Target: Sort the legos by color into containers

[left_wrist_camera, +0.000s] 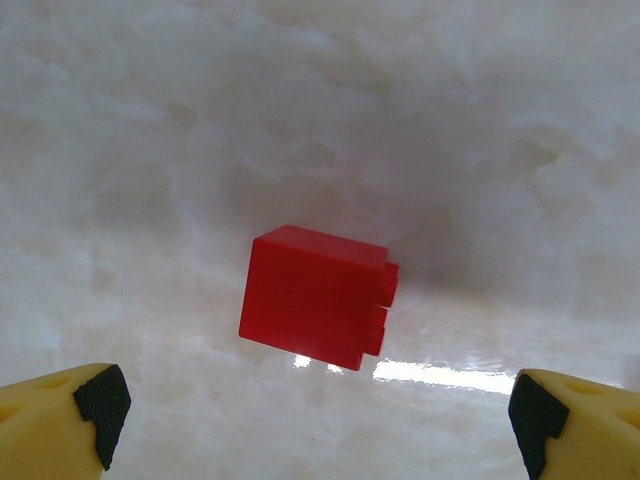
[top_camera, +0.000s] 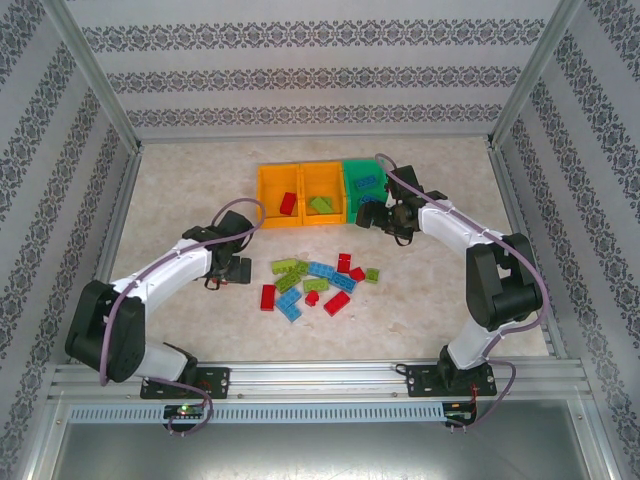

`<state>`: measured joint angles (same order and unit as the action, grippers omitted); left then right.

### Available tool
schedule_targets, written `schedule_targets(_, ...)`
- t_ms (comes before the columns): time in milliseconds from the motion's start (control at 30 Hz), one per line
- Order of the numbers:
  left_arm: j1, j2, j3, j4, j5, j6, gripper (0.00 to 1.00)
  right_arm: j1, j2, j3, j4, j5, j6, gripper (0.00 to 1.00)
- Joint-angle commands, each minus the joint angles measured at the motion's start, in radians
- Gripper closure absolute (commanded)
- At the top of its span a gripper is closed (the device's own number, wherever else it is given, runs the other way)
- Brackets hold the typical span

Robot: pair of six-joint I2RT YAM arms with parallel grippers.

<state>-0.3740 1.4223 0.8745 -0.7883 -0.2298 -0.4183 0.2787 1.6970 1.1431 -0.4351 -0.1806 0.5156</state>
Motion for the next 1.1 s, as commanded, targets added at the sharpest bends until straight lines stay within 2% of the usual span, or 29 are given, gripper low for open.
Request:
schedule_targets(0,0.024,0.037,-0.011,0.024,-0.006,0.054,0.00,-0.005,-0.034,-0.007,0.010,0.016,-0.017,0.12)
schedule_targets(233,0.069,0.062,0.006,0.040,0.031,0.083,0.05,-0.006,-0.035,-0.011,0.008,0.014,-0.012,0.12)
schedule_targets(367,0.092,0.099,0.013,0.044,0.079,0.102,0.11,-0.009,-0.035,-0.014,0.008,0.016,-0.011,0.12)
schedule_targets(633,0.101,0.162,0.040,0.042,0.114,0.125,0.19,-0.019,-0.037,-0.003,-0.008,0.022,-0.017,0.12)
schedule_targets(733,0.112,0.164,0.044,0.046,0.125,0.127,0.25,-0.022,-0.036,-0.002,-0.010,0.020,-0.016,0.12)
schedule_targets(867,0.122,0.168,0.049,0.057,0.137,0.132,0.27,-0.022,-0.033,-0.006,-0.010,0.020,-0.017,0.12)
schedule_targets(1000,0.129,0.187,0.052,0.052,0.158,0.133,0.44,-0.026,-0.038,-0.012,-0.011,0.024,-0.018,0.12)
schedule_targets(1067,0.130,0.187,0.052,0.050,0.162,0.131,0.48,-0.032,-0.043,-0.013,-0.013,0.026,-0.021,0.12)
